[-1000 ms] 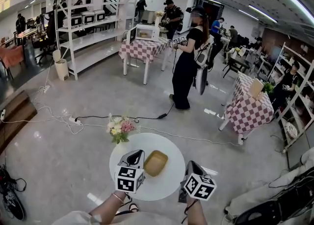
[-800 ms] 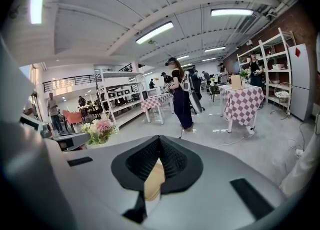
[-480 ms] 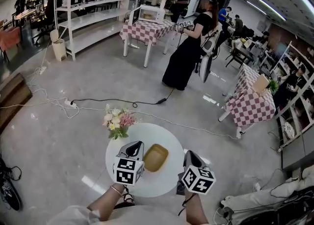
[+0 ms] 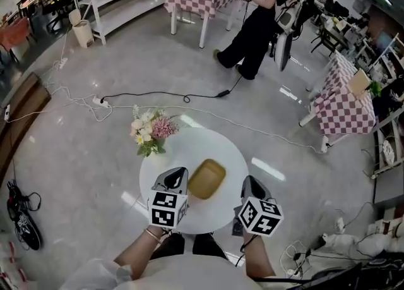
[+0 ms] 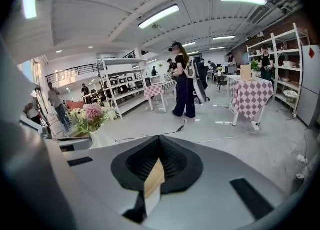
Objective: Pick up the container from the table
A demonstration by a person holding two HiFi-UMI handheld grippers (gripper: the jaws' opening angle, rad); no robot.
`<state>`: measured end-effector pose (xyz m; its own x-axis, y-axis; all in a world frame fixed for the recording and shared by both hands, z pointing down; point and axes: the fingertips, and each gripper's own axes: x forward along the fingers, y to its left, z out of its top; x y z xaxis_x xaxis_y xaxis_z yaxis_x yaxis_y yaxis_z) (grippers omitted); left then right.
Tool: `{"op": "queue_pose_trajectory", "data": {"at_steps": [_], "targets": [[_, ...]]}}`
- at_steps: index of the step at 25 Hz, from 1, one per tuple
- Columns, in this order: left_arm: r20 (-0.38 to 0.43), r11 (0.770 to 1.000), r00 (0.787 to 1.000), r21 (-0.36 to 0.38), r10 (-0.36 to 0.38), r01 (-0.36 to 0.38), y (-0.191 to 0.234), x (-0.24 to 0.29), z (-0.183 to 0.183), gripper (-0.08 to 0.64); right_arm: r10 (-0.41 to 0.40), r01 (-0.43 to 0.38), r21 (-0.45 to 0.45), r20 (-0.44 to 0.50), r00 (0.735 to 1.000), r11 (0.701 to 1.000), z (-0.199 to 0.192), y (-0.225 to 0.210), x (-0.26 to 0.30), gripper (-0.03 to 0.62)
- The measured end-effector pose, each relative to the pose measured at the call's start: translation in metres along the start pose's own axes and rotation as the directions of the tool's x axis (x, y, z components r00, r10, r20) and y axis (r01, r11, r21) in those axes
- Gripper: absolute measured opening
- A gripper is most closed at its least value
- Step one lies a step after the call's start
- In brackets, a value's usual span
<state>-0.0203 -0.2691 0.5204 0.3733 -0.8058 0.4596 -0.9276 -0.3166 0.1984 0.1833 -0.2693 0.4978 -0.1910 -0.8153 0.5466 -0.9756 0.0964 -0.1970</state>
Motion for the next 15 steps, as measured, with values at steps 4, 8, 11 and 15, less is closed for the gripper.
{"op": "queue_pose_trajectory", "data": {"at_steps": [4,8,11,15], "targets": [[-0.026,1.000,0.999,-0.009,0.029,-0.030,-0.001,0.002,-0.009,0.015,0.025,-0.025,0.004,-0.029,0.999,1.000,-0.005,-0.006,0.011,0.025],[-0.042,0.999,0.998,-0.005,0.045,-0.045,-0.002,0.008,-0.014,0.015,0.034,-0.033,0.016,-0.060,0.998,0.999,-0.016,-0.014,0.019,0.025],[-0.056,0.998,0.997,-0.012,0.056,-0.057,0.001,0.010,-0.020,0.015,0.038,-0.036,0.027,-0.087,0.995,0.999,-0.028,-0.016,0.024,0.025],[-0.089,0.997,0.994,-0.014,0.071,-0.072,0.004,0.016,-0.032,0.015,0.046,-0.042,0.033,-0.114,0.992,0.999,-0.037,-0.020,0.032,0.025]]}}
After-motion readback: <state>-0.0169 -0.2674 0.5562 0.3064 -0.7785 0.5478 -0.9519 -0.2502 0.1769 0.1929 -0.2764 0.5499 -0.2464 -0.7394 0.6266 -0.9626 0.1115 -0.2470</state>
